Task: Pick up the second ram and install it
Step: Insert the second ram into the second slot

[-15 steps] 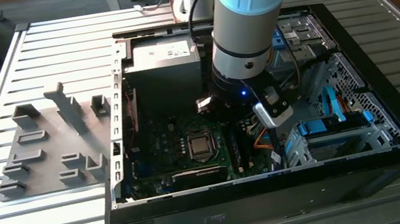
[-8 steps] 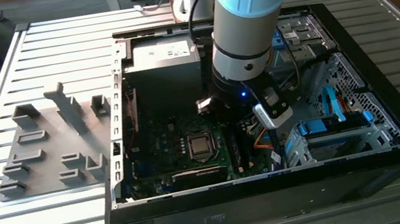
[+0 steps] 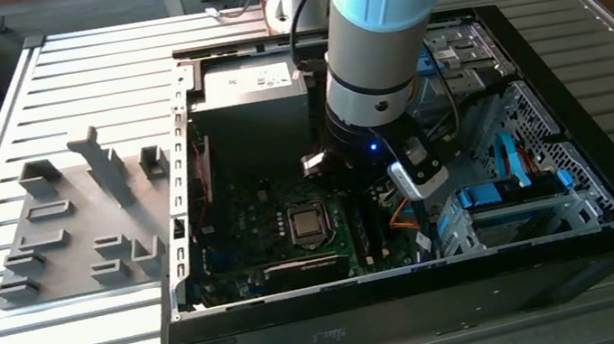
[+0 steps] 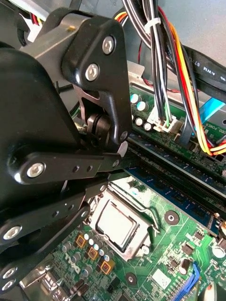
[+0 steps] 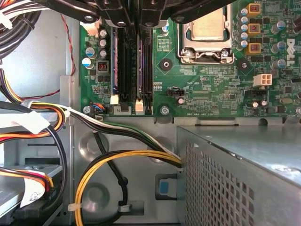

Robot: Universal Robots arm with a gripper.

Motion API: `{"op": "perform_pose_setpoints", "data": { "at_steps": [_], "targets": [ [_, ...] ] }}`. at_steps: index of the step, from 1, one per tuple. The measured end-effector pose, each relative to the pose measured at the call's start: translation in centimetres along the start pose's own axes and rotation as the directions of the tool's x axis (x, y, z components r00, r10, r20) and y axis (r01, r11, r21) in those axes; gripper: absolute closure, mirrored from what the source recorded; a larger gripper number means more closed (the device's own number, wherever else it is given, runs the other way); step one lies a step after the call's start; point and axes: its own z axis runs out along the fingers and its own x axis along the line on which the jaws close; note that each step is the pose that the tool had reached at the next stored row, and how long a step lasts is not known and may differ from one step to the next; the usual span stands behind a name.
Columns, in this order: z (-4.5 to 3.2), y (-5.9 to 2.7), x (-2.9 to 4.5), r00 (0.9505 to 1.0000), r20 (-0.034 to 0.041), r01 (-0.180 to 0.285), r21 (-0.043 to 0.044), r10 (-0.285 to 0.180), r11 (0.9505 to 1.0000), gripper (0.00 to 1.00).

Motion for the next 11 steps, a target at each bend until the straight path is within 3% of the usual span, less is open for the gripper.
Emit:
{"op": "perform_pose_setpoints", "data": {
  "at_steps": [9,10,11],
  "targets": [
    [0.03,0.01,0.00,1.0000,0.0002,0.000,-0.0005,0.000,1.0000,0.85],
    [0.03,0.01,0.00,1.0000,0.0002,0.000,-0.0004,0.000,1.0000,0.78],
    [0.03,0.01,0.00,1.0000,0.0002,0.000,-0.0004,0.000,1.0000,0.78]
  ]
}}
